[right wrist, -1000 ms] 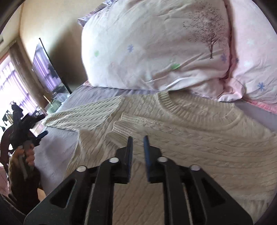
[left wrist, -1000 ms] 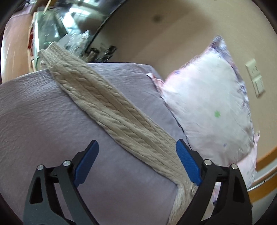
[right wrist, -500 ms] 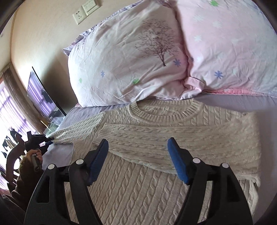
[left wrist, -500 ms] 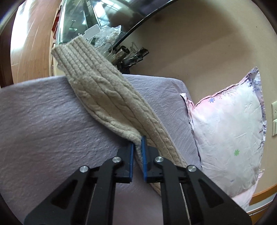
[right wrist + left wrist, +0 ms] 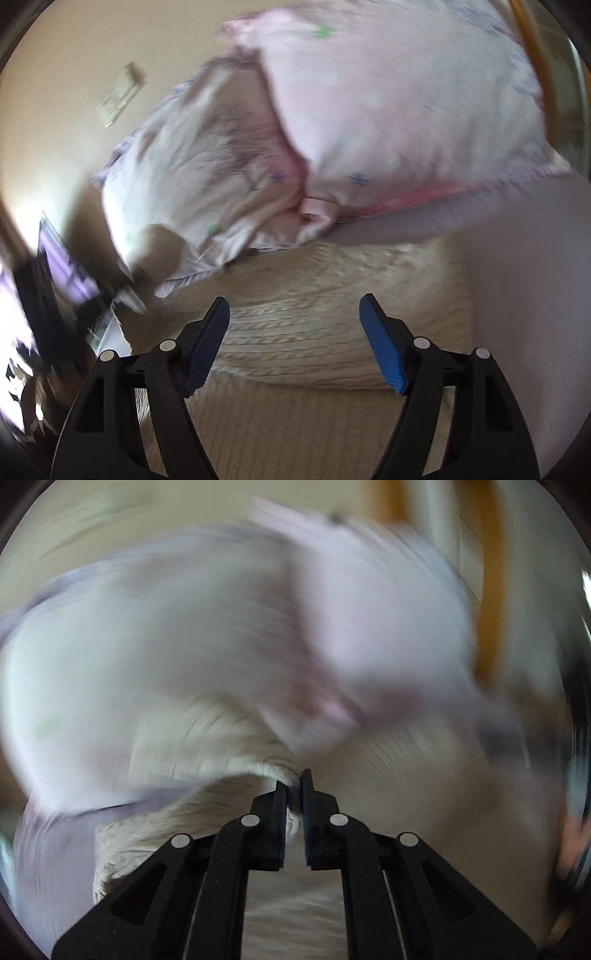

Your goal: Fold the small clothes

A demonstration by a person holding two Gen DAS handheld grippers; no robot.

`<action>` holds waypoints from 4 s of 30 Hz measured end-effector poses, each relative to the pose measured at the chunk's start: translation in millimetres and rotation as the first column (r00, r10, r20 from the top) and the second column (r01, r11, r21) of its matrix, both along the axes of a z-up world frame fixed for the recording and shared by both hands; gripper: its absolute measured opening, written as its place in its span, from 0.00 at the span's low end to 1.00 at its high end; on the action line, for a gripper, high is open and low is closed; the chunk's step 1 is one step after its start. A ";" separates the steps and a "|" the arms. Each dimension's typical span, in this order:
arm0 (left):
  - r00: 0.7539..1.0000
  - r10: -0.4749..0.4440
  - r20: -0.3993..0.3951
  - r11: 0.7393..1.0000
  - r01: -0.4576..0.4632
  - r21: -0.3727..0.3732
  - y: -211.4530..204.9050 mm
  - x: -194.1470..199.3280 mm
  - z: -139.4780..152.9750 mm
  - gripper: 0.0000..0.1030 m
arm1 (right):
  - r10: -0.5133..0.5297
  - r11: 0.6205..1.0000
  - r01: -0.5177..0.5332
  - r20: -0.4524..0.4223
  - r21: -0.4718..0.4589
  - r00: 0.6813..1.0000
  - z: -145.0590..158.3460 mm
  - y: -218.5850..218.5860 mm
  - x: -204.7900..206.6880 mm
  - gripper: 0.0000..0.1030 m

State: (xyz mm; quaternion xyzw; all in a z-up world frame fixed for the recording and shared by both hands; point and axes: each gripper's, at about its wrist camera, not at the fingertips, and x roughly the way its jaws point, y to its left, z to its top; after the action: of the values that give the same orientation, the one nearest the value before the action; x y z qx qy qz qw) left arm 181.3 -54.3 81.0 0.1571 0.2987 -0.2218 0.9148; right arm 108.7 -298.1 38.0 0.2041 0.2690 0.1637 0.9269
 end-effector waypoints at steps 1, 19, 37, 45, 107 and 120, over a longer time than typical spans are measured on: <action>0.999 -0.051 -0.015 0.995 0.052 0.081 -21.9 -9.2 -17.3 0.07 | -0.015 0.999 0.016 -0.034 0.031 0.999 -5.2 -9.4 3.3 0.72; 0.925 0.340 -0.170 0.935 -0.352 -0.048 170.3 -105.7 -29.0 0.45 | -0.130 0.991 0.127 -0.316 -0.029 0.940 -53.3 -36.2 25.3 0.07; 0.841 0.136 -0.524 0.883 -0.343 -0.321 212.9 -196.9 -67.4 0.46 | 0.057 0.998 -0.047 -0.310 0.040 0.949 -83.0 -78.7 -146.0 0.62; 0.829 0.118 -0.547 0.887 -0.335 -0.317 193.7 -223.2 -77.1 0.13 | 0.309 0.943 -0.260 -0.252 0.209 0.917 -106.2 -55.7 -192.3 0.27; 0.770 0.313 -0.556 0.690 -0.586 -0.425 224.0 43.2 -79.8 0.69 | -0.306 0.950 0.310 0.100 -0.031 0.947 -14.6 -4.0 -10.6 0.99; 0.717 0.306 -0.626 0.602 -0.655 -0.456 232.2 42.7 -87.1 0.17 | -0.273 0.962 0.274 0.071 -0.012 0.959 -16.8 -5.4 -12.9 0.99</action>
State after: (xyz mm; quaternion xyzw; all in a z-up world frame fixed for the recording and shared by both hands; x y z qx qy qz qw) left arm 224.1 177.9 -6.1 -0.3220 0.4535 -0.0778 0.8274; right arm 95.7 -303.5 21.2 0.2234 0.2082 0.0378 0.9515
